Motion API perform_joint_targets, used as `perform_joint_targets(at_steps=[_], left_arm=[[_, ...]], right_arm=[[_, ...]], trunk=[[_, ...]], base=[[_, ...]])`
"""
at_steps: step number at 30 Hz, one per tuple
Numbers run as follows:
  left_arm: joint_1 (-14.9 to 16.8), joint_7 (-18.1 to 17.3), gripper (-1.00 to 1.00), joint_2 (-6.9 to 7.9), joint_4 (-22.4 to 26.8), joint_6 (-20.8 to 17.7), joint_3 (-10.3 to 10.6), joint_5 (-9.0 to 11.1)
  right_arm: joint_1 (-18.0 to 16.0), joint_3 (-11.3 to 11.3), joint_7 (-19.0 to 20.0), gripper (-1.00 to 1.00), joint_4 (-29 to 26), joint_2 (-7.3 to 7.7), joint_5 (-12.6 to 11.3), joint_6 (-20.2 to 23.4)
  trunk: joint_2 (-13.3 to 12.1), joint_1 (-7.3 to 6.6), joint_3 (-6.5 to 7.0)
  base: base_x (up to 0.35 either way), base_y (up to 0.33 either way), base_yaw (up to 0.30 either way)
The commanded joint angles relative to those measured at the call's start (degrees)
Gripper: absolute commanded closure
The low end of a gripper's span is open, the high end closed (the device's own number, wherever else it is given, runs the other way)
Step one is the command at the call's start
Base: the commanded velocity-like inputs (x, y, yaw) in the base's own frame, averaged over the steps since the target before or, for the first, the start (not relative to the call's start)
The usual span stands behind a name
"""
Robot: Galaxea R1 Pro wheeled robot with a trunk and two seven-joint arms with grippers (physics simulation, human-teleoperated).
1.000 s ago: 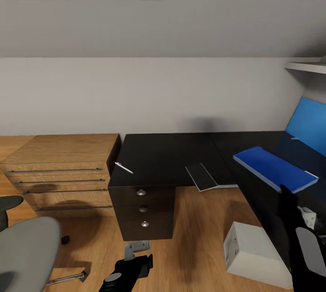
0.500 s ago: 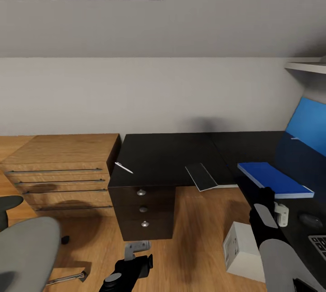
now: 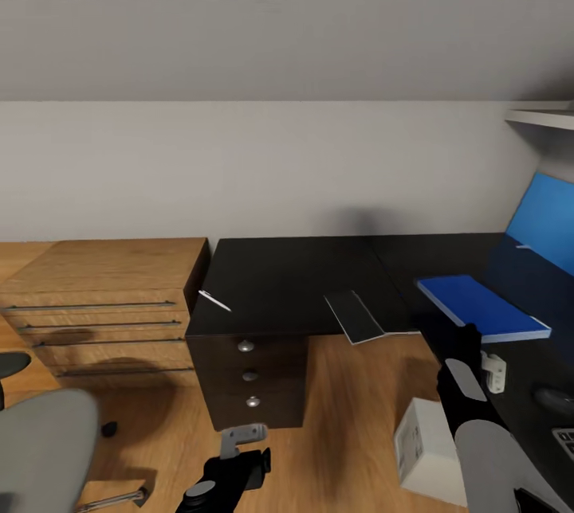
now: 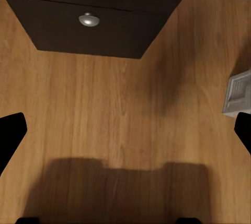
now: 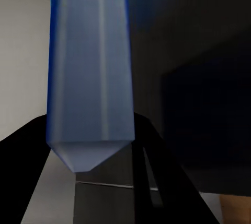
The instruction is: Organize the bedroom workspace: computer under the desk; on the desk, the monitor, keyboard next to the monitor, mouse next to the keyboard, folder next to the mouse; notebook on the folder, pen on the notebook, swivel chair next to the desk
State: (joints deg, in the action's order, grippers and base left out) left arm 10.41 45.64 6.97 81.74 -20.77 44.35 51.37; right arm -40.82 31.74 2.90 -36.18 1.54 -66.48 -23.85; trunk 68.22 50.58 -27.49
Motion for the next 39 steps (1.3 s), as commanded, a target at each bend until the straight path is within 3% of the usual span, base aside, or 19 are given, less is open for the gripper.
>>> perform_joint_targets(at_steps=[1, 8, 30, 34, 39], left_arm=[[0.1, 0.5, -1.00, 0.05, 0.1, -0.1, 0.5, 0.2], [0.1, 0.6, -1.00, 0.06, 0.1, -0.1, 1.6, 0.2], [0.1, 0.5, -1.00, 0.10, 1.7, -0.1, 1.6, 0.2], [0.1, 0.5, -1.00, 0.12, 1.8, -0.1, 1.5, 0.2], [0.1, 0.5, -1.00, 0.14, 2.0, -0.1, 1.5, 0.2]], right_arm=[[0.0, 0.0, 0.3, 1.00, 0.0, 0.03, -0.6, -0.1], [0.0, 0.1, 0.2, 1.00, 0.5, 0.38, -0.5, -0.1], [0.0, 0.4, 0.3, 1.00, 5.6, 0.52, -0.6, -0.4], [0.0, 1.5, 0.3, 1.00, 5.7, 0.49, -1.7, -0.4], [0.0, 2.6, 0.3, 1.00, 6.1, 0.48, -4.9, -0.3]], trunk=[[0.0, 0.03, -0.06], [0.0, 0.03, -0.06], [0.0, 0.03, -0.10], [0.0, 0.03, -0.24], [0.0, 0.03, -0.38]], base=[[0.297, -0.072, 0.000], [0.184, -0.061, 0.000], [0.006, -0.003, -0.006], [0.000, 0.000, -0.103], [0.000, 0.000, -0.072]])
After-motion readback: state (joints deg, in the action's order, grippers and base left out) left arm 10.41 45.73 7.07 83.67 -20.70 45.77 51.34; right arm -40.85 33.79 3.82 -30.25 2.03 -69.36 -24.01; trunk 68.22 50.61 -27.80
